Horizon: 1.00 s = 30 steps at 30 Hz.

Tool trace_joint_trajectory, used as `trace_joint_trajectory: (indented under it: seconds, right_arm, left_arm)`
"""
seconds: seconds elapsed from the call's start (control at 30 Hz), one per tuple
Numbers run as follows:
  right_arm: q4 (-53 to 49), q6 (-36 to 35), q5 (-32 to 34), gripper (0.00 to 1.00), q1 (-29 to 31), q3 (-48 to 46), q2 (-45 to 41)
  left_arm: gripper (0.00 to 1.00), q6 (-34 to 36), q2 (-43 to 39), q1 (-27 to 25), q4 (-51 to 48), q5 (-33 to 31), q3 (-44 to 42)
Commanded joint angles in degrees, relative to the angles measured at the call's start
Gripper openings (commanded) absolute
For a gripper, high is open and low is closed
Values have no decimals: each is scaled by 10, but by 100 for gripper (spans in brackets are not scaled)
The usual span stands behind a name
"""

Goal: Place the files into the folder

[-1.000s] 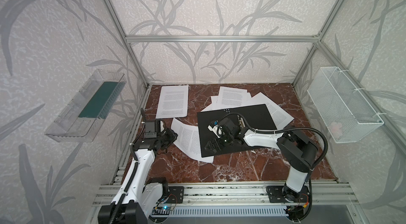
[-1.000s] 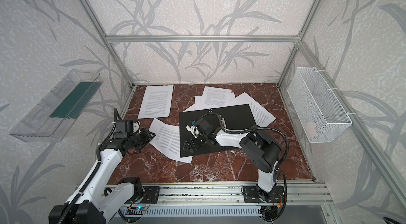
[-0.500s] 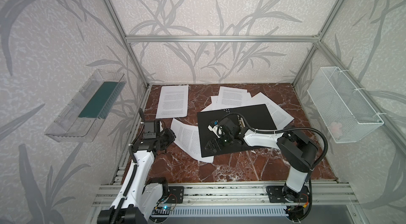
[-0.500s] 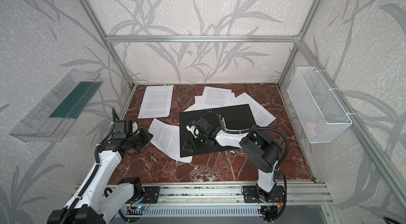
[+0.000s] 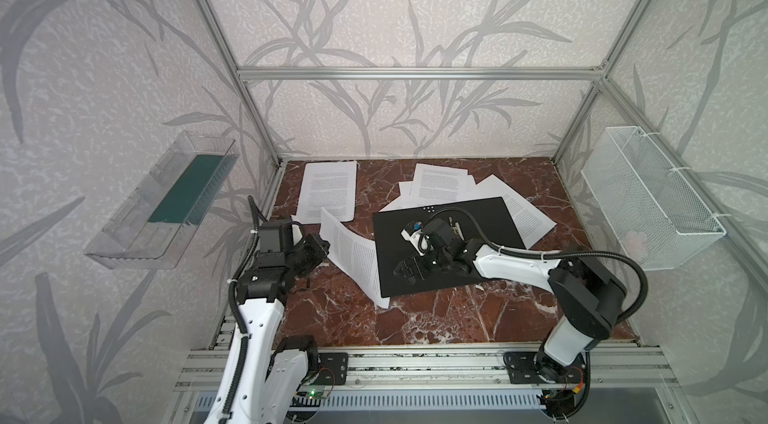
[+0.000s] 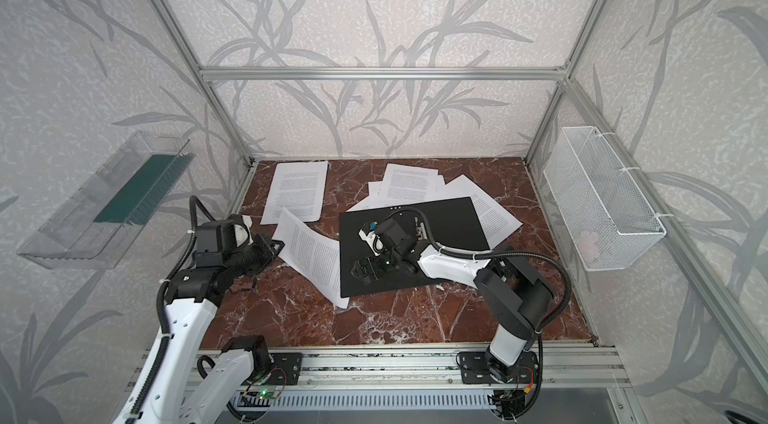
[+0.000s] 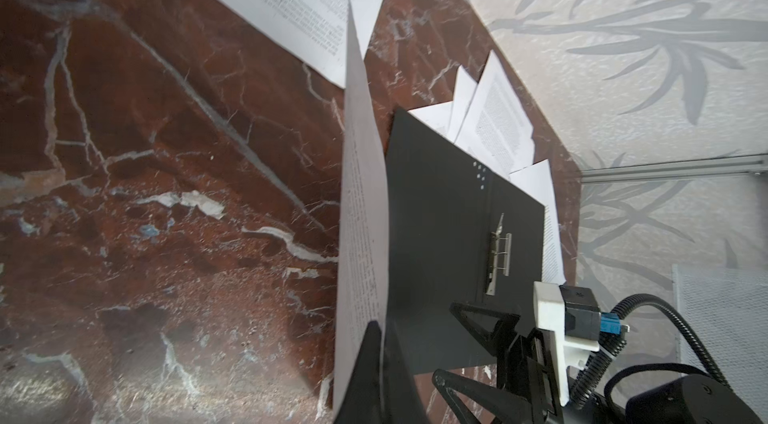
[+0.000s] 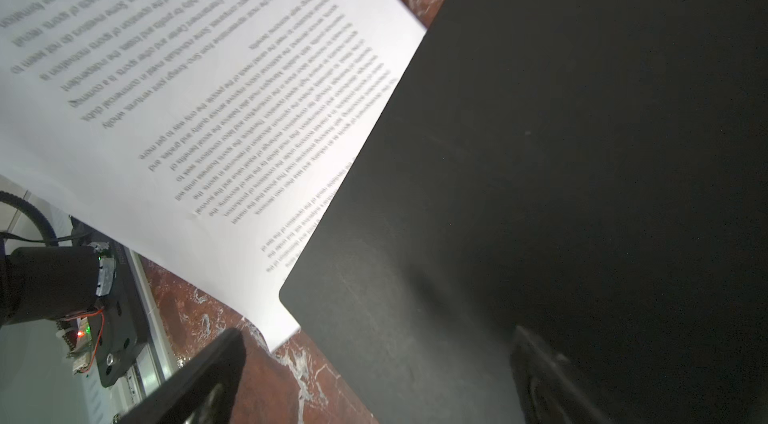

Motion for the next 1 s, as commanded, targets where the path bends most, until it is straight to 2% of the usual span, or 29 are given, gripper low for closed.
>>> trace_joint_trajectory:
  seconds: [0.0,0.1,0.2,0.3,0.43,0.53,0.6,0.7,0.8,0.97]
  right_arm:
    - [-30,-6,82,99,-12,-17,-62]
    - [-66,6,149,99,-26,-28,-107]
    - [-83,21,159,99,-63,-45,-152]
    - [-95,33,134,99,-101,-56,-192]
    - [-120,39,143,99,-134,-69,-251]
    - [-146,48,152,99,-170,-78,-305]
    - [-159,58,146,99,-197,-86,-341]
    - [-200,64,137,99,-227,-79,-372]
    - [-224,75,100,99,-267,-82,-396]
    - [-257,76,87,99,-309,-85,-457]
  left_arm:
    - [0,5,-18,-3,-32,36,55]
    - [0,-21,-20,-12,-19,59,95]
    - [0,-56,-9,-58,24,55,123]
    - [0,-83,18,-141,70,6,153]
    - [0,-109,77,-259,147,-77,181]
    - [0,-115,148,-343,199,-136,215]
    - [0,-116,213,-383,230,-152,256]
    - [0,-111,321,-419,238,-153,352]
    - [0,-112,409,-442,237,-149,448]
    - [0,-109,496,-471,224,-142,556]
